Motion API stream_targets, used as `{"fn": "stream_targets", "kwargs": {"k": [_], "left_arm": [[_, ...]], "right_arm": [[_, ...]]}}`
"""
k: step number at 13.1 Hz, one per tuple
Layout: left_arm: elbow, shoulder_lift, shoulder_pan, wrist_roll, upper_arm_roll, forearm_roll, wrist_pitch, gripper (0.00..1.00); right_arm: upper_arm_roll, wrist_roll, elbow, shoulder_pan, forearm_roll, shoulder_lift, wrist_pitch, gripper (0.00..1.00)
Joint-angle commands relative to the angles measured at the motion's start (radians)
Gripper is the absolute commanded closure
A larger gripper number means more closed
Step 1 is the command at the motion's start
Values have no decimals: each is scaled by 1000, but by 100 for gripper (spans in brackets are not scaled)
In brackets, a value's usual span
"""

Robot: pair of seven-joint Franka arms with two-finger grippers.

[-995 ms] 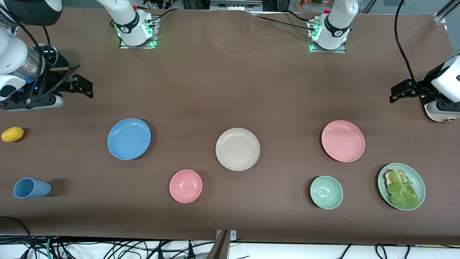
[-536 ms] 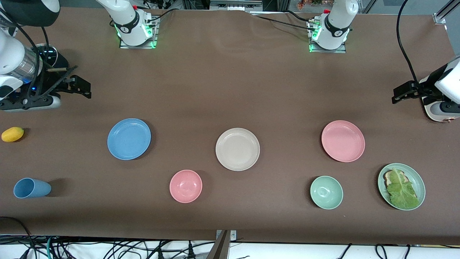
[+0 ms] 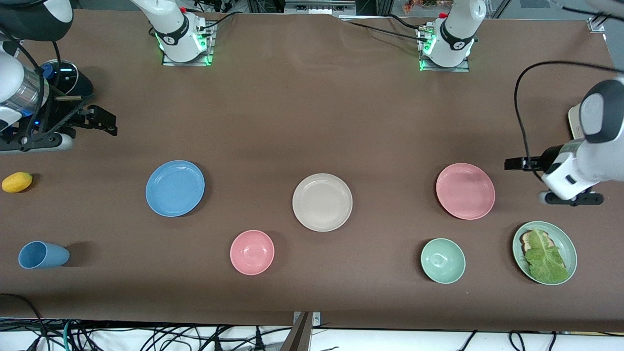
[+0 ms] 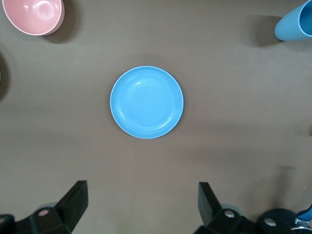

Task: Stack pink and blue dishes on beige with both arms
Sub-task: 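Reach the left gripper to the pink plate while the right gripper reaches the blue plate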

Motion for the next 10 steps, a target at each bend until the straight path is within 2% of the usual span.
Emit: {"fn": "stream_targets", "kwargs": {"k": [1, 4, 8, 10], "left_arm": [[19, 71, 17, 12, -4, 6, 60, 0], [-21, 162, 56, 15, -4, 8, 197, 0], [-287, 132, 70, 67, -3, 9, 531, 0], [-455, 89, 102, 94, -4, 9, 755, 0]], "right_arm": [[10, 4, 32, -9, 4, 62, 3, 0], [9, -3, 56, -19, 7, 117, 3, 0], [9, -14, 56, -19, 1, 163, 32, 0], [9, -60, 37, -19, -9, 200, 92, 0]]}}
